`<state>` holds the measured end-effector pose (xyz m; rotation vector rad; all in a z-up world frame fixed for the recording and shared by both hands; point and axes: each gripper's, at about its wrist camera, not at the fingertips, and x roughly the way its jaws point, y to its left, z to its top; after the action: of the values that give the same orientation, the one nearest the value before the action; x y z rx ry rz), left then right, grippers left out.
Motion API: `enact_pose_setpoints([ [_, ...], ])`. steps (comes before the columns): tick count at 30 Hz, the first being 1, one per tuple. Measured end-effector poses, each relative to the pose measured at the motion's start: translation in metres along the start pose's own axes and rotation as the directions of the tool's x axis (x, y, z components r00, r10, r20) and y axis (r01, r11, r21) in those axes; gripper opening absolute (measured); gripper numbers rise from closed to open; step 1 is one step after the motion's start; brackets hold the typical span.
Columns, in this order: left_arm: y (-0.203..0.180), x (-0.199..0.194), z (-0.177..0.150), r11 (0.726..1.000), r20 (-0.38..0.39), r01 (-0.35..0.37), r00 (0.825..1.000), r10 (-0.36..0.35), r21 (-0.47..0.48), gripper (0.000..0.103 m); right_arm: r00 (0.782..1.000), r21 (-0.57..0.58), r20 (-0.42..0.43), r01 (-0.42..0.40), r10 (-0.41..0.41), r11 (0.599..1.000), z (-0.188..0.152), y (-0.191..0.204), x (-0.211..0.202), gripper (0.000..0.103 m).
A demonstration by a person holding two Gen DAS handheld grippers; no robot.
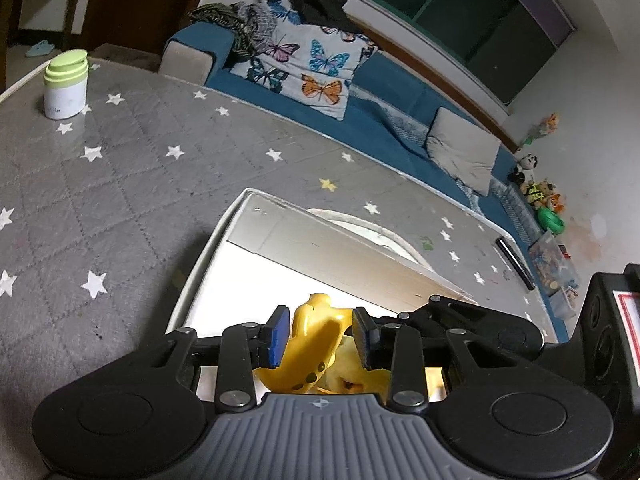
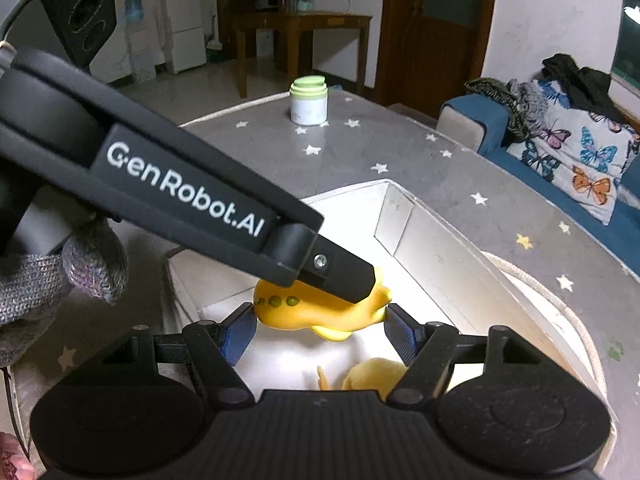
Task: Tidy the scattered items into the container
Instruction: 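Lift the yellow plastic toy over the box rim and lower it inside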
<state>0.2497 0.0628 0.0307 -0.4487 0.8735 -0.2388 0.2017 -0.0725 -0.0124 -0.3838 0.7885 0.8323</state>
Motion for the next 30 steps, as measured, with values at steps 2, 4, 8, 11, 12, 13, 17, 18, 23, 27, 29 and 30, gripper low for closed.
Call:
enact_pose_setpoints([
  [2, 0.004, 0.004, 0.001, 1.000, -0.007, -0.006, 1.000, 0.006, -0.007, 0.036, 1.000, 0.006, -0.014, -0.016, 0.016, 1.000, 0.002, -0.004, 0.005, 0.071],
  [4, 0.007, 0.008, 0.002, 1.000, -0.016, -0.011, 1.000, 0.011, -0.013, 0.036, 0.999, 0.012, -0.028, -0.030, 0.030, 0.999, 0.003, -0.008, 0.011, 0.071],
  [8, 0.009, 0.014, 0.002, 1.000, -0.029, -0.017, 0.999, 0.017, -0.013, 0.036, 0.997, 0.017, -0.051, -0.052, 0.052, 0.999, 0.002, -0.014, 0.020, 0.071],
  [11, 0.009, 0.018, 0.003, 1.000, -0.036, -0.020, 0.999, 0.019, -0.011, 0.036, 0.996, 0.022, -0.065, -0.064, 0.065, 0.998, 0.001, -0.017, 0.024, 0.071],
  [12, 0.009, 0.019, 0.003, 1.000, -0.038, -0.021, 0.999, 0.020, -0.010, 0.036, 0.995, 0.021, -0.069, -0.065, 0.067, 0.998, 0.001, -0.016, 0.025, 0.071],
  [13, 0.009, 0.020, 0.003, 1.000, -0.040, -0.021, 0.999, 0.021, -0.009, 0.036, 0.995, 0.021, -0.073, -0.068, 0.069, 0.997, 0.001, -0.017, 0.026, 0.071],
  [17, 0.009, 0.024, 0.003, 1.000, -0.047, -0.023, 0.999, 0.023, -0.005, 0.036, 0.993, 0.016, -0.089, -0.070, 0.071, 0.997, 0.001, -0.019, 0.029, 0.071],
  [18, 0.009, 0.024, 0.002, 1.000, -0.048, -0.024, 0.999, 0.023, -0.004, 0.036, 0.993, 0.014, -0.094, -0.070, 0.071, 0.997, 0.001, -0.019, 0.031, 0.071],
  [23, 0.008, 0.028, 0.002, 1.000, -0.057, -0.025, 0.998, 0.025, 0.002, 0.036, 0.991, 0.011, -0.116, -0.070, 0.071, 0.997, 0.001, -0.021, 0.037, 0.071],
  [27, 0.007, 0.031, 0.001, 1.000, -0.063, -0.027, 0.998, 0.028, 0.006, 0.036, 0.989, 0.011, -0.127, -0.070, 0.071, 0.997, -0.002, -0.022, 0.039, 0.071],
  [29, 0.006, 0.033, 0.000, 1.000, -0.065, -0.030, 0.997, 0.030, 0.010, 0.036, 0.989, 0.010, -0.131, -0.069, 0.070, 0.998, -0.003, -0.022, 0.039, 0.071],
  [30, 0.006, 0.033, 0.000, 0.999, -0.066, -0.031, 0.997, 0.032, 0.012, 0.036, 0.989, 0.010, -0.132, -0.069, 0.069, 0.998, -0.003, -0.022, 0.039, 0.071],
])
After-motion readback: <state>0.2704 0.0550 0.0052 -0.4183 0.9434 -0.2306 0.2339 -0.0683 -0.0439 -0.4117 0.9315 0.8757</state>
